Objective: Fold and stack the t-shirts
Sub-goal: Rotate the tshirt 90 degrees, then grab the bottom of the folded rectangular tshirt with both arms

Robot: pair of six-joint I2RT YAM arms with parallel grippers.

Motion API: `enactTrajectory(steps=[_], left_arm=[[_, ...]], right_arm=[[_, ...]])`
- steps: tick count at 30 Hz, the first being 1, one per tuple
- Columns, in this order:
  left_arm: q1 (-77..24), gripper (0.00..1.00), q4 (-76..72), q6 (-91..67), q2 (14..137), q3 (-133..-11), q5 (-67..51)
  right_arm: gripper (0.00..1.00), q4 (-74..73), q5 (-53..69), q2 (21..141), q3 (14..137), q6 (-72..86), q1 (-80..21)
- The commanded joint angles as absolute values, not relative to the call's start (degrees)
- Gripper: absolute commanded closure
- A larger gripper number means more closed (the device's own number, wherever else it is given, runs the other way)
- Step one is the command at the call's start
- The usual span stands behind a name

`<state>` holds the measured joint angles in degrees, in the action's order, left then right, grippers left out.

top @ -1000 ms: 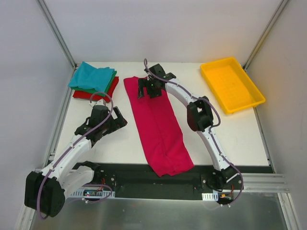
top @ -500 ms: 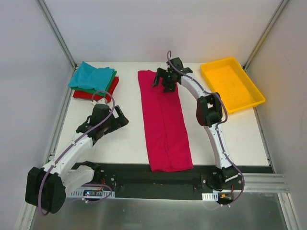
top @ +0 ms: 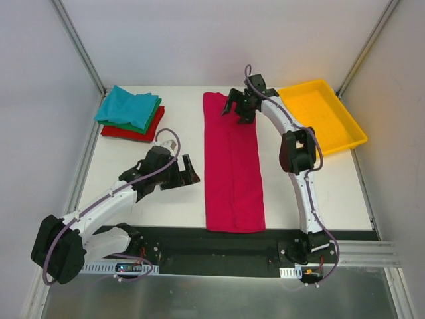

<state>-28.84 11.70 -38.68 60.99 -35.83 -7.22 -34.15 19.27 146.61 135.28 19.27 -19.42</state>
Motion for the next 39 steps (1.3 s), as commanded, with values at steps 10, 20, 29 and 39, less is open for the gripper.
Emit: enactTrajectory(steps=[10, 20, 29, 39], left_arm=[[-50.7, 0.17, 6.51, -49.3, 58.71, -27.25, -12.74], [-59.76, 0.38, 3.34, -54.58, 62.39, -25.4, -9.41], [-62.14, 0.54, 3.08, -56.34, 70.31, -28.3, -3.87], [-62.23, 0.78, 3.08, -56.25, 73.3, -29.79, -3.52]], right_arm=[[0.04, -32.2, -4.75, 79.78, 68.36, 5.61, -22.94], [0.04, -26.98, 12.83, 50.11, 33.5, 19.33, -27.41], [0.03, -32.95, 14.15, 46.14, 26.55, 26.45, -38.49], [0.25, -36.13, 12.39, 50.79, 26.72, 26.63, -41.22]])
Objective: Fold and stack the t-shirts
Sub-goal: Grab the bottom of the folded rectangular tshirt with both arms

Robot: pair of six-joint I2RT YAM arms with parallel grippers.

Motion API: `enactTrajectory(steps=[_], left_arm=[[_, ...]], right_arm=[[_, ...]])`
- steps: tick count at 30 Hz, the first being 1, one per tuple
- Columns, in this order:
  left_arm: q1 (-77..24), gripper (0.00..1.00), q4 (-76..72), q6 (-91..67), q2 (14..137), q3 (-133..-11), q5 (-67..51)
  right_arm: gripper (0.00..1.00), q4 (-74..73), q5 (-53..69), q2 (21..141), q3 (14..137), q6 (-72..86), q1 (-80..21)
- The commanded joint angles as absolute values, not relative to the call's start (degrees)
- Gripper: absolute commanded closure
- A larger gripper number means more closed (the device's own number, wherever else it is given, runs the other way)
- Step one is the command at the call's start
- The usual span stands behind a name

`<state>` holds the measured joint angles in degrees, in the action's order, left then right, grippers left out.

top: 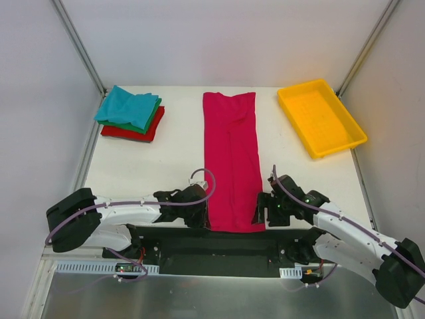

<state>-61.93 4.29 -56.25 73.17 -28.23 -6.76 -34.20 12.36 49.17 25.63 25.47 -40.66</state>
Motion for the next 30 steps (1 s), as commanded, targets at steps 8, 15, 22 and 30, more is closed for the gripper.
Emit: enactTrajectory(steps=[8, 15, 22, 30], left_arm=[[-62.23, 1.0, 2.99, -54.84, 74.09, -30.94, -4.31], [-62.23, 1.0, 3.16, -55.9, 71.02, -28.92, -4.04], [-62.14, 1.0, 3.95, -55.29, 66.01, -29.26, -1.15], [-54.42, 1.0, 8.44, -48.61, 63.81, -36.29, 0.53]], right_arm=[[0.45, -31.12, 14.77, 54.58, 24.26, 28.3, -42.89], [0.88, -31.55, 12.05, 55.2, 23.55, 27.95, -42.98], [1.0, -31.99, 7.04, 52.03, 29.08, 24.0, -43.07], [0.99, -32.43, 0.45, 55.1, 39.62, 18.38, -41.14]])
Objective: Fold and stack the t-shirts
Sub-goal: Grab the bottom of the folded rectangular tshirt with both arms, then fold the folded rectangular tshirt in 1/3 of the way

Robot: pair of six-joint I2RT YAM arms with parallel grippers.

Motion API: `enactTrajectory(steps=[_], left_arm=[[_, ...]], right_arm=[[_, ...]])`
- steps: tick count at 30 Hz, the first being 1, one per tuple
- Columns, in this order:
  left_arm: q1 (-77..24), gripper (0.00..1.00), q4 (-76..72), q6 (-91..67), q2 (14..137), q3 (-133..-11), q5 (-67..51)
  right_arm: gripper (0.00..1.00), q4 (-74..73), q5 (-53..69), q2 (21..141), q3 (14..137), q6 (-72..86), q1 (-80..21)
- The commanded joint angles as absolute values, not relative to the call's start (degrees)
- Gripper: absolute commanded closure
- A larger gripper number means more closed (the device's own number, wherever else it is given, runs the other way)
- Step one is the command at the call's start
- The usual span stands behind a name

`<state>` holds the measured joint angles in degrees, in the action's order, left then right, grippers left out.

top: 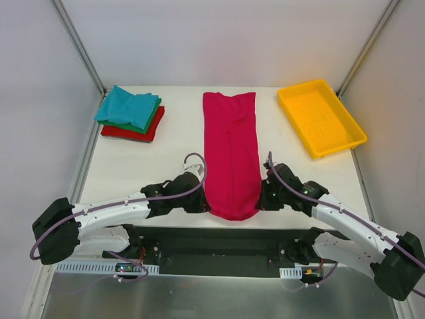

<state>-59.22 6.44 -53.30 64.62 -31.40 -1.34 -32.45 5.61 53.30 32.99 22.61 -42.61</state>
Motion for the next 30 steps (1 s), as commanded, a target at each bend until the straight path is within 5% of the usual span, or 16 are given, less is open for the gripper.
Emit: enactTrajectory(steps=[1, 30], left_arm=[[-53.1, 1.0, 8.52, -47.39, 64.24, -37.52, 0.18], [-27.51, 1.0, 9.93, -29.98, 102.64, -75.58, -9.93]], right_arm=[[1.0, -32.34, 0.35, 56.06, 40.94, 17.33, -40.18], [0.99, -18.81, 5.27, 101.24, 79.18, 5.36, -19.87]])
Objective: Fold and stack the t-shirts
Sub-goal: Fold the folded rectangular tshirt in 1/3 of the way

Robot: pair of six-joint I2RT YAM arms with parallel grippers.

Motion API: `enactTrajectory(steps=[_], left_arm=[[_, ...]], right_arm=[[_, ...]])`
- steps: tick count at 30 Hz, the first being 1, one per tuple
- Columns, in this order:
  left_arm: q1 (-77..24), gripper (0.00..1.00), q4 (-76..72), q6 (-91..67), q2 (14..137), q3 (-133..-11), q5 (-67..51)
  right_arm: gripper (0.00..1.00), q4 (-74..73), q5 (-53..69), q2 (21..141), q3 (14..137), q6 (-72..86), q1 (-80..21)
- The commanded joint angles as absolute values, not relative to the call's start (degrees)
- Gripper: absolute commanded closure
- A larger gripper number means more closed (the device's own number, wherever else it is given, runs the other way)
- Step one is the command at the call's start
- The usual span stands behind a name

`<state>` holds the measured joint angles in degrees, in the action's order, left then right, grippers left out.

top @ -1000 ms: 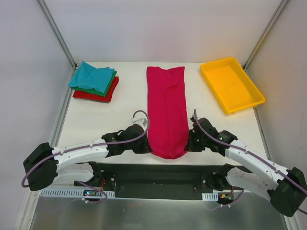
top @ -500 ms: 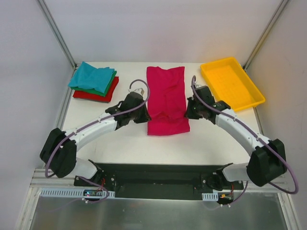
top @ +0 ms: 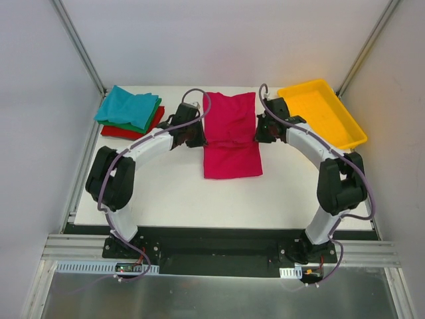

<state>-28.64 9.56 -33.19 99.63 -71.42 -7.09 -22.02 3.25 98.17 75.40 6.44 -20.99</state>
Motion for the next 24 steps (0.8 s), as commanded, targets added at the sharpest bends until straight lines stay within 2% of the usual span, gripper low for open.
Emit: enactTrajectory(steps=[1, 8, 11, 12, 13, 14, 15, 17, 18, 19, 21, 24], left_arm=[[-27.25, 1.0, 10.02, -29.71, 104.14, -76.46, -10.11], [-25.67, 0.99, 10.55, -29.36, 110.56, -80.94, -9.23], [-25.05, 0.83, 10.72, -28.66, 112.84, -82.52, -9.84], [-24.87, 0.8, 10.9, -28.48, 113.37, -83.14, -10.63], [-24.61, 0.75, 10.81, -28.04, 113.81, -83.67, -11.42], [-24.52, 0.66, 10.81, -27.86, 113.99, -84.11, -11.51], [-24.43, 0.59, 10.81, -27.86, 113.73, -84.55, -11.25], [-24.17, 0.43, 11.25, -28.12, 112.51, -84.99, -11.25], [-24.17, 0.29, 11.34, -28.3, 111.46, -84.64, -11.25], [-24.17, 0.17, 11.25, -28.65, 109.97, -83.77, -11.42], [-24.26, 0.01, 11.16, -29.09, 106.72, -80.52, -11.51], [-24.26, 0.01, 10.81, -29.97, 101.53, -74.9, -11.51]], right_arm=[[1.0, -18.81, 5.45, 102.56, 79.89, 5.45, -19.52], [0.99, -15.39, 6.33, 109.5, 83.05, 6.15, -18.46], [0.92, -15.12, 6.85, 112.14, 84.72, 6.15, -17.76], [0.85, -15.12, 7.2, 112.76, 85.16, 6.15, -17.58], [0.73, -15.12, 7.64, 112.94, 85.69, 6.15, -17.32], [0.66, -15.12, 7.82, 112.94, 85.95, 6.24, -17.23], [0.53, -15.2, 8.0, 112.68, 86.13, 6.24, -17.14], [0.4, -16.08, 8.17, 111.28, 86.48, 5.72, -17.05], [0.26, -16.95, 8.43, 110.05, 86.48, 5.54, -17.05], [0.04, -17.48, 8.96, 108.65, 86.05, 5.28, -17.05], [0.04, -17.23, 10.8, 105.31, 83.42, 4.92, -17.14], [0.04, -14.26, 14.4, 99.43, 75.88, 5.53, -17.75]])
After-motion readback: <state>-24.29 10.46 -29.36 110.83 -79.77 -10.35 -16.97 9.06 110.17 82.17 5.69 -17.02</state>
